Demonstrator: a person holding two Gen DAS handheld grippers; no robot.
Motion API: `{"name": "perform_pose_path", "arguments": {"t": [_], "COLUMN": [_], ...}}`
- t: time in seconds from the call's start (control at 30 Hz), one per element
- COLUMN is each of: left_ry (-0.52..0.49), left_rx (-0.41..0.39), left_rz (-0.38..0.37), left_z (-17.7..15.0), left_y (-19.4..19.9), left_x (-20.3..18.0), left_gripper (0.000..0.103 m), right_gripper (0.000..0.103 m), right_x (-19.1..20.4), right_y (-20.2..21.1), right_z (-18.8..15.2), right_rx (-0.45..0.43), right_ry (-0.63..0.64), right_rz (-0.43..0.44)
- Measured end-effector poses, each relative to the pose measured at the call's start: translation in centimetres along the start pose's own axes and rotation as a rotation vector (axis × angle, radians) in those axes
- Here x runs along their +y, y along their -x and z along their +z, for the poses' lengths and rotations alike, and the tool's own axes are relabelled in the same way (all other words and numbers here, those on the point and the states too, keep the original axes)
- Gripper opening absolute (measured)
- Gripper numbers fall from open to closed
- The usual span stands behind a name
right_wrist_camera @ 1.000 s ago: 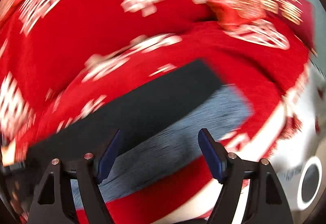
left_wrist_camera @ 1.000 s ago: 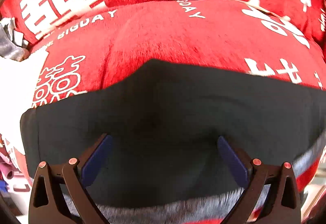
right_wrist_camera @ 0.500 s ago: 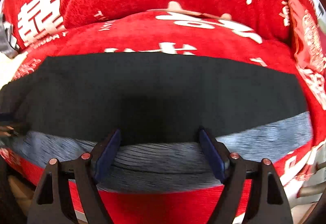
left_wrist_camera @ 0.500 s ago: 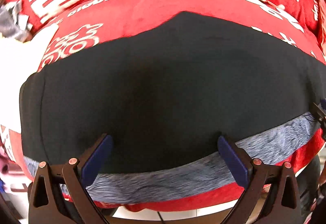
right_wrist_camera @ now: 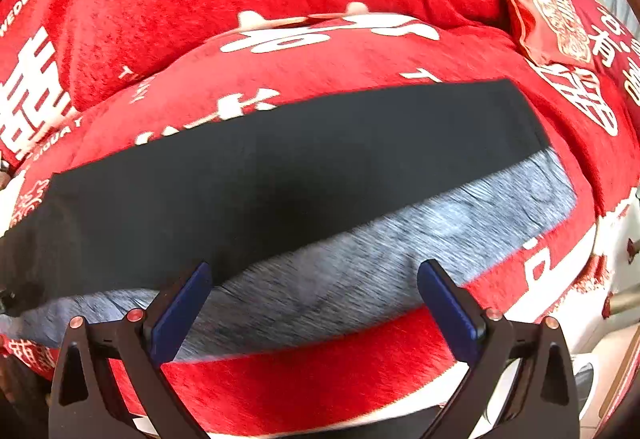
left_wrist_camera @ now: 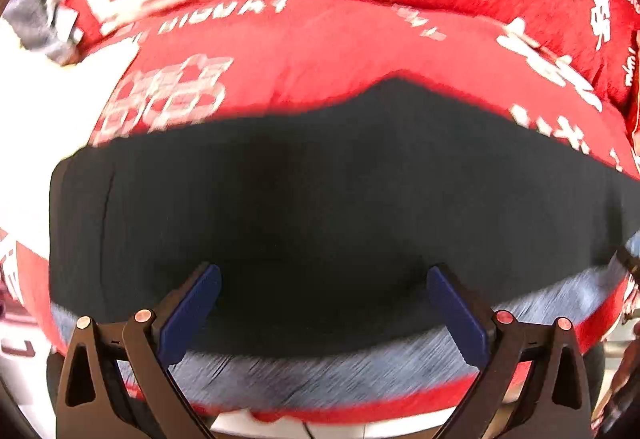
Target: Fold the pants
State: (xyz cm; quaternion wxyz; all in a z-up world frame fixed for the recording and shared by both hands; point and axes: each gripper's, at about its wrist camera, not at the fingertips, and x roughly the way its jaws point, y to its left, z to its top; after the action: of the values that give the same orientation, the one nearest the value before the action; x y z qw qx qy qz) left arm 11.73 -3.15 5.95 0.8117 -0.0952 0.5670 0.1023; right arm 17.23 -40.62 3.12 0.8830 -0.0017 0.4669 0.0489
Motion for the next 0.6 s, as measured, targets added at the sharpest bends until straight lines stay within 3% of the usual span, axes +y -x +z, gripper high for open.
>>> {"name": "perform_pose_path", "arguments": {"t": [0.07,0.13,0.17,0.23,0.27,0.43,0.53,0.6], "left_ry": [0.001,-0.009,-0.015,-0.023,-0.023,-0.15,-0.154,-0.122], "left_rx": [-0.01,0.023,0.06,0.094,0.055,0.007,0.041,0.053], "left_rz": [-0.012,-0.029,0.001,0.023,0.012,0.003,0.007,0.002], "left_z": [1.8,3.3,3.5,2.6,1.9,-2.8,-2.6,-1.4], "left_y": [-0.3,-1.6,-2.5,-3.7,-3.3,-2.0,-1.6,-1.3], "left_x": [-1.1,-2.1,-2.5,-2.8,-2.7,-2.8,-2.7,-2.5], "left_gripper": [0.103,0.103,0.103,0.103,0.103,0.103,0.103,0.103], "right_gripper": [0.102,0.102,0.102,0.102,0.102,0.103,0.103,0.103], "right_x": [1.2,2.2,2.6,3.9,4.1,2.3,1.8,0.7], "right_y": [-0.4,-0.7,-1.1,-1.6,-1.3,-1.2,-0.8,0.4], "right_z": [0.3,0.2,0.0,-1.1,-1.5,-2.6,-1.8,-0.7], "right_rx": [0.011,0.029,0.048,0.068,0.039,0.067,0.091,0.032], "right_ry": [0.012,0.016,0.026,0.098,0.123,0.079,0.08,0.062], "right_rz": [-0.018,0.011,0.021,-0.026,-0.036,0.037,0.041,0.018]}}
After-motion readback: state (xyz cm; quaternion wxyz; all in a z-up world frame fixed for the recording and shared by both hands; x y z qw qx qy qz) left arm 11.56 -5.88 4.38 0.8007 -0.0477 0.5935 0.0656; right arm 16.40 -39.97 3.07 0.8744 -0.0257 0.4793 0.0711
